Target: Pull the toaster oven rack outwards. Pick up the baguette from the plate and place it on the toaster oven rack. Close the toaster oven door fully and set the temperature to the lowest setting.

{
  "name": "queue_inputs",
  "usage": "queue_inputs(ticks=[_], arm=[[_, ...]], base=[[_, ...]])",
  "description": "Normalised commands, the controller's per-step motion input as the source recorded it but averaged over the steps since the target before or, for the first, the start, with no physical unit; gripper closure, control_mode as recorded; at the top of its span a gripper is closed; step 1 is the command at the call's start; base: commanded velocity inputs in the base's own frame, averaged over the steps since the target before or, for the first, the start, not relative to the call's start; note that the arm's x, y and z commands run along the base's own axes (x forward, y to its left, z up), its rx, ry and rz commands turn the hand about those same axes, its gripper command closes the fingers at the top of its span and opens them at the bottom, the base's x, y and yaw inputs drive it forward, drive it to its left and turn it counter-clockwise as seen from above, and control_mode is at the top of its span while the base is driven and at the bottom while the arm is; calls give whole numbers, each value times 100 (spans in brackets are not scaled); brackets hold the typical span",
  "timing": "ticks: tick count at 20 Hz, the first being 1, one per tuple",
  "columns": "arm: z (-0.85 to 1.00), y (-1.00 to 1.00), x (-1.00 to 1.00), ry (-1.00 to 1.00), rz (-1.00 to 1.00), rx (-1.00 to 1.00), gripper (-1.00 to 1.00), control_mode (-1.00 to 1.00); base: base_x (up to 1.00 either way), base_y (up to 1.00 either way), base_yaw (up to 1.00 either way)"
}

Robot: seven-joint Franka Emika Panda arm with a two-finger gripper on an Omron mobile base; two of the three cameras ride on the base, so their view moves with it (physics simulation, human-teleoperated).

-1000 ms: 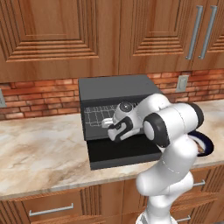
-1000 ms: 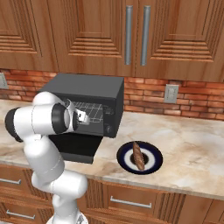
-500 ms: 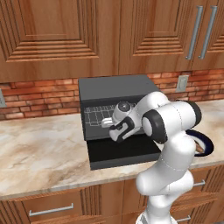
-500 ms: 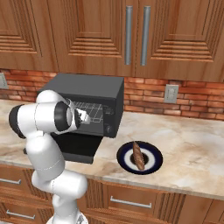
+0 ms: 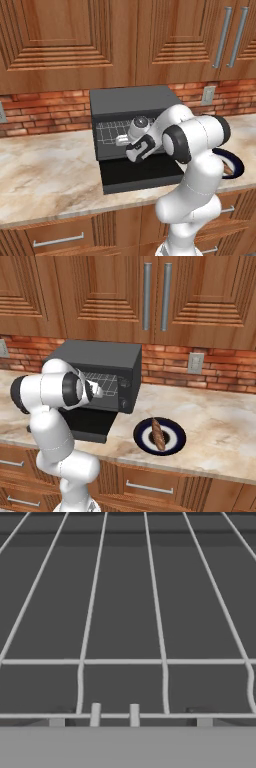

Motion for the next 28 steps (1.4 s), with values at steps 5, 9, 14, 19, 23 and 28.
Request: queue_inputs(ticks=[5, 9, 14, 19, 23, 28], arm=[[-23, 14, 0, 4, -4, 0, 100, -100], [-20, 32, 0, 3, -7, 1, 100, -100], [-18, 37, 0, 3, -8, 0, 100, -100], [-18, 15, -5, 5, -6, 1, 100, -100], [-25, 0, -22, 8, -1, 7, 100, -100], [-29, 0, -39, 11, 0, 10, 100, -100]], base=[[0, 0, 0], [0, 0, 0], [0, 0, 0], [0, 0, 0], [0, 0, 0], [0, 0, 0]])
